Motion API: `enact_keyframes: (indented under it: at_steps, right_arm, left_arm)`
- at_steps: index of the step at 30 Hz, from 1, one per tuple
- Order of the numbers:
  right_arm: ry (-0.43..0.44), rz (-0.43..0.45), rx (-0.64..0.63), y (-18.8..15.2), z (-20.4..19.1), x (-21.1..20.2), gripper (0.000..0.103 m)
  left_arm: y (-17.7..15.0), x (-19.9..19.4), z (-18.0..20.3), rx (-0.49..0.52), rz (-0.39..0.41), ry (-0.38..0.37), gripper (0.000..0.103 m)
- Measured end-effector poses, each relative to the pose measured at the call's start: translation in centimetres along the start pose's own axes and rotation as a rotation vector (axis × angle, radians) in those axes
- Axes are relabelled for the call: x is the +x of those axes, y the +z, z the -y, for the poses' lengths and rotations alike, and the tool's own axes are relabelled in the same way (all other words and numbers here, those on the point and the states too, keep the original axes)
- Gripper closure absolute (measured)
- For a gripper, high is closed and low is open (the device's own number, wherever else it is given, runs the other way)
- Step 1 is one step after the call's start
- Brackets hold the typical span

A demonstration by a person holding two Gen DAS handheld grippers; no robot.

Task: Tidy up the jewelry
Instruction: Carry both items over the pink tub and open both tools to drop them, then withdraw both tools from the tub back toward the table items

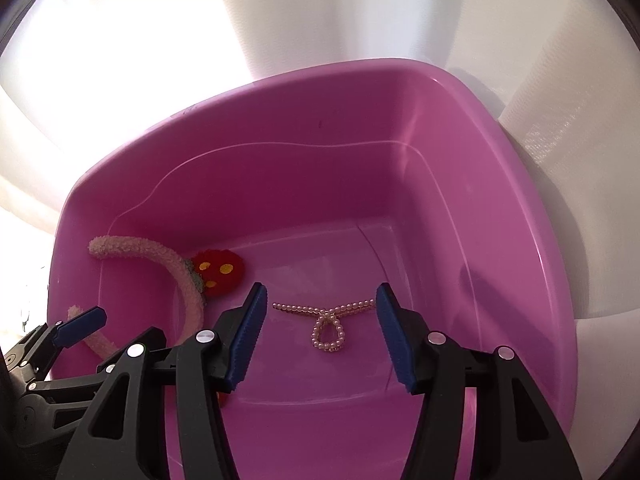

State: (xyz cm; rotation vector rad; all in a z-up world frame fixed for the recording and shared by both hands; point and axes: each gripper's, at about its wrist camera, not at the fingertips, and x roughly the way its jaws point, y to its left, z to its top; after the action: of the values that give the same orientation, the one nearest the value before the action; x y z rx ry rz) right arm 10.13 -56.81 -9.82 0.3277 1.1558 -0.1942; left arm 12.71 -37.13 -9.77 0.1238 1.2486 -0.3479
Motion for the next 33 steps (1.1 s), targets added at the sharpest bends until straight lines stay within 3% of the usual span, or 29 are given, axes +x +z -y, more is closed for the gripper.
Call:
enact_keyframes:
  at_steps: [12, 14, 21, 28, 33]
  right_arm:
    - [0.012, 0.038, -0.009, -1.0, -0.7, -2.7, 0.046]
    - [0.019, 0.047, -0.004, -1.1, -0.8, -3.0, 0.038]
    - [0.035, 0.077, 0.013, -1.6, -1.8, -4.4, 0.030]
    - [0.096, 0.161, 0.000, -2.6, -4.6, -6.8, 0.028]
    - [0.150, 0.209, -0.010, -4.5, -7.9, -7.6, 0.027]
  left_arm:
    - [-0.8, -3.5, 0.3, 0.032, 0.102, -0.009, 0.018]
    - [-0.9, -4.3, 0.2, 0.033, 0.119, -0.012, 0.018]
    - [-1.8, -7.8, -0.9, 0.037, 0.202, -0.005, 0.014]
    - [-3.8, -12.2, -3.6, 0.027, 0.325, 0.005, 0.008]
    - [-5.1, -15.4, -7.6, -0.005, 0.405, 0.021, 0.006]
